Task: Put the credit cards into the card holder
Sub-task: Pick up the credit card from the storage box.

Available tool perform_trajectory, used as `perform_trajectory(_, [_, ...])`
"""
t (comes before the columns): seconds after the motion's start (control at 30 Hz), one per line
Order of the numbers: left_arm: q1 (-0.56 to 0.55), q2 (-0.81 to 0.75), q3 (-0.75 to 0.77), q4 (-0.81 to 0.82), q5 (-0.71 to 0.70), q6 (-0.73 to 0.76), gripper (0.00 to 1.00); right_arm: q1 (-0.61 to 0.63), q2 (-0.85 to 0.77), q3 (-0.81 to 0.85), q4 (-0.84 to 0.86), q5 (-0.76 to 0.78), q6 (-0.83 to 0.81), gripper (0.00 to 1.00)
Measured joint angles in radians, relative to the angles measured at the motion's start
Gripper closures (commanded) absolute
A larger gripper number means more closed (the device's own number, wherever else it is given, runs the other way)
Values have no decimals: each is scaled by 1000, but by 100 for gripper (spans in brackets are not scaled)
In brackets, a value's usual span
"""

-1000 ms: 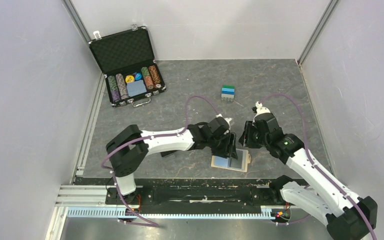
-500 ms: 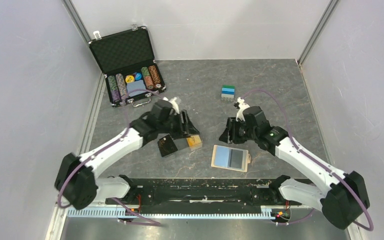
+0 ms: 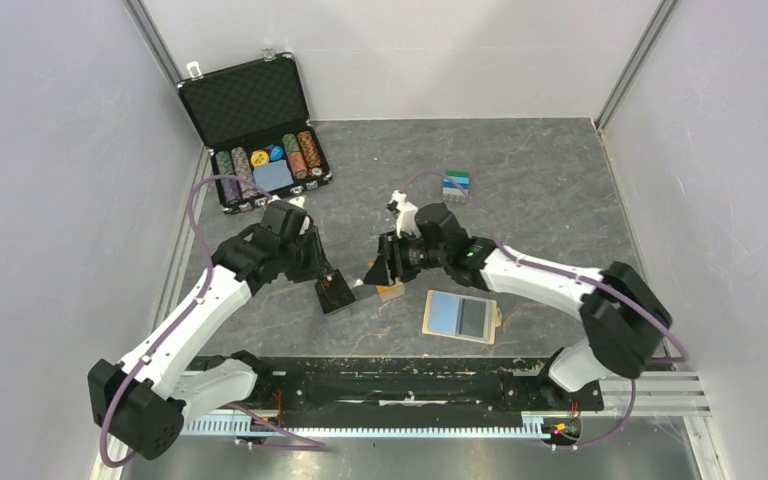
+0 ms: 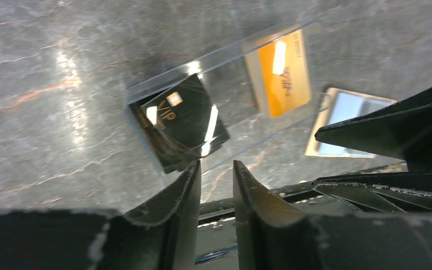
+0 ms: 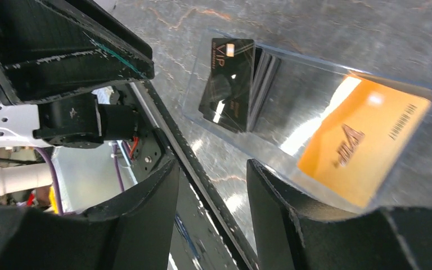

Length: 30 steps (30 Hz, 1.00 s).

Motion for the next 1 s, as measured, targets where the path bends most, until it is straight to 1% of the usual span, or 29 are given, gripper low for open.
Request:
perform_trajectory(0.17, [1, 40, 9, -60, -72, 37, 78, 21, 137, 45, 94, -40, 35, 49])
perform_trajectory(0.23, [1, 64, 10, -71, -89, 44, 80, 21, 179, 63, 111, -47, 45, 49])
perform_trajectory(0.27, [1, 77, 10, -74, -93, 46, 83, 21, 198, 72, 121, -51, 48, 49])
perform_trajectory(0.37, [1, 115, 10, -76, -101, 55, 87, 21, 242, 92, 148, -64, 60, 50])
perform_trajectory(0.57, [0, 175, 8, -68, -107, 60, 92, 23, 311, 102, 191, -85, 82, 53])
perform_trajectory(0.7, [0, 208, 1, -63, -107, 62, 93, 25, 345, 104, 210, -98, 95, 54])
perform_trajectory(1.0, [-11, 272, -32, -35, -97, 64, 98, 39, 404, 129, 232, -122, 110, 65])
